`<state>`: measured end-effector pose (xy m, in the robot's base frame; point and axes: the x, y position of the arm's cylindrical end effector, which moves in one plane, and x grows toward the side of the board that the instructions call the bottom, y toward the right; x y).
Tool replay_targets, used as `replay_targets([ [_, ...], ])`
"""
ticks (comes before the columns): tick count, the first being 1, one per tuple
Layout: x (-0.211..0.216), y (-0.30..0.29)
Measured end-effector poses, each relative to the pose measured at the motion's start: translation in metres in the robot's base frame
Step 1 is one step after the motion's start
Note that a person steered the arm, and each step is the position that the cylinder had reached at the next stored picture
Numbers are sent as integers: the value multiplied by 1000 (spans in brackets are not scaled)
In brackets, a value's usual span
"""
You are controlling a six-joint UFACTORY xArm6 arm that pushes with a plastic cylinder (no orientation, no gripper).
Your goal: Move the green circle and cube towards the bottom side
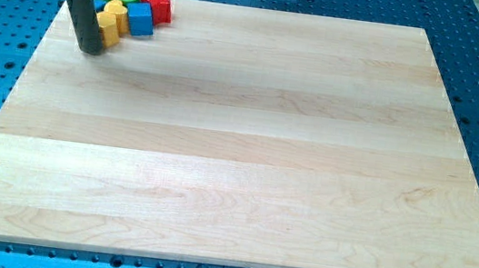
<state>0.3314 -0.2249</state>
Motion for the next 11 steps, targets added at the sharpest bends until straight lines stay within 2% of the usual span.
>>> replay_targets([
  [2, 16, 9],
  [3, 48, -42],
  [4, 43, -80],
  [6, -92, -80],
  [7, -135, -69],
  [8, -140, -59],
  [10, -134, 14],
  [11, -99, 47],
])
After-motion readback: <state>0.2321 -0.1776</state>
